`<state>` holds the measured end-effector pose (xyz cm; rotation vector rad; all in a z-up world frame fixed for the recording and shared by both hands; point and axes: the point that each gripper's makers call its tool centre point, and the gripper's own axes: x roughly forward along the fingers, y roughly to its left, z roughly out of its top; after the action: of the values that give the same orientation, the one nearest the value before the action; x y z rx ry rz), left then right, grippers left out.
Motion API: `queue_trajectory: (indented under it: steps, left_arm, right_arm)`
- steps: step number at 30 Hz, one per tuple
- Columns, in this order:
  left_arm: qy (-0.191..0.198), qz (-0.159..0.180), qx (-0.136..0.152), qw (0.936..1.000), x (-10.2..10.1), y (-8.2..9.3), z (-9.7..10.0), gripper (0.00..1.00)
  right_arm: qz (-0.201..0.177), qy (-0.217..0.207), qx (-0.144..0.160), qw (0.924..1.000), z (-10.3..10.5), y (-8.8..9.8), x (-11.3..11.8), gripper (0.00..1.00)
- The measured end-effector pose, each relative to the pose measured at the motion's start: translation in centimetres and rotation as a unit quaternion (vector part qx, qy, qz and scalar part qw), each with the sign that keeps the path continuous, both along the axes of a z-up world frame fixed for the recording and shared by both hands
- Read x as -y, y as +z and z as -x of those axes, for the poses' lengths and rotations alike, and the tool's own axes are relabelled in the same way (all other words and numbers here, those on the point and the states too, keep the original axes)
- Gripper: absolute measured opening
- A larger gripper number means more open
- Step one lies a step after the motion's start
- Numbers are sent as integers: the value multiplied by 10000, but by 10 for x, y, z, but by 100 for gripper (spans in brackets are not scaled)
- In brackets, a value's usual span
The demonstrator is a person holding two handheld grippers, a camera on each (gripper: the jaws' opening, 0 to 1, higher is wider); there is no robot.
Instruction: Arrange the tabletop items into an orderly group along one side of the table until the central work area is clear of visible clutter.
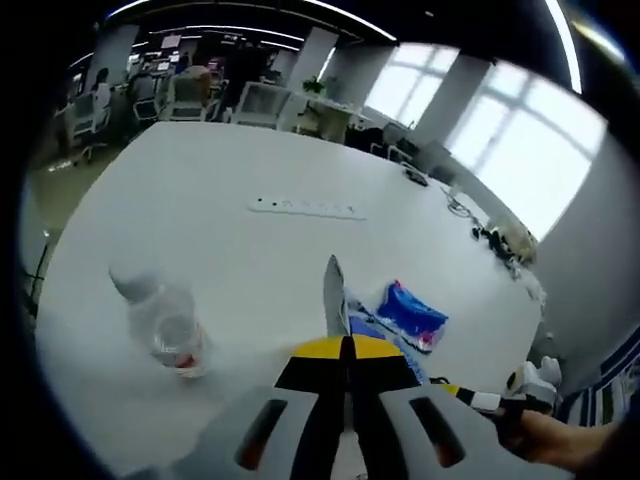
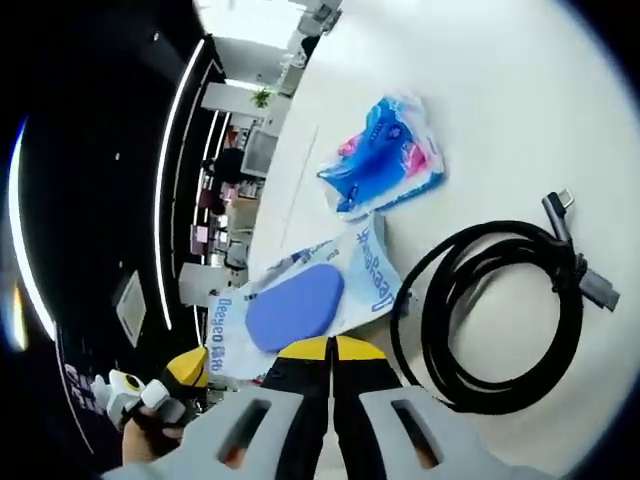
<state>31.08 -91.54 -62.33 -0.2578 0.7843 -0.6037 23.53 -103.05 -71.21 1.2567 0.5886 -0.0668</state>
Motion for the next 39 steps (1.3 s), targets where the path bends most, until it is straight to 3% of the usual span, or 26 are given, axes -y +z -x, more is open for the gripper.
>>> queue_trajectory:
  steps: [6, 16, 20, 23, 27, 32, 34, 37, 39]
  left_arm:
    - [234, 41, -219, 9995, -12, -21, 9, 0]
    - [578, 157, -846, 9946, -21, -55, 34, 0]
    - [686, 230, -978, 9926, -23, -63, 36, 0]
    - [703, 204, -1000, 9923, -24, -64, 36, 0]
    - [750, 224, -1033, 9916, -26, -66, 34, 0]
    - [770, 242, -1059, 9911, -25, -68, 36, 0]
    - [773, 257, -1063, 9910, -25, -69, 36, 0]
    - [782, 283, -1082, 9906, -25, -70, 38, 0]
    - [783, 303, -1088, 9905, -24, -69, 39, 0]
  right_arm:
    - [463, 333, 4, 9984, -2, 1, 9, 0]
    - [575, 413, -215, 9973, 8, -13, 14, 0]
    - [693, 621, -302, 9952, 12, -20, 12, 0]
    - [571, 725, -279, 9953, 11, -17, 10, 0]
    - [885, 1116, -119, 9897, 12, -11, 12, 1]
    - [1608, 1579, 510, 9729, 5, 19, 27, 35]
    - [1946, 1667, 652, 9644, -4, 25, 40, 38]
    - [1969, 1695, 454, 9646, -19, 13, 58, 40]
    - [1647, 1748, 217, 9705, -26, 2, 62, 39]
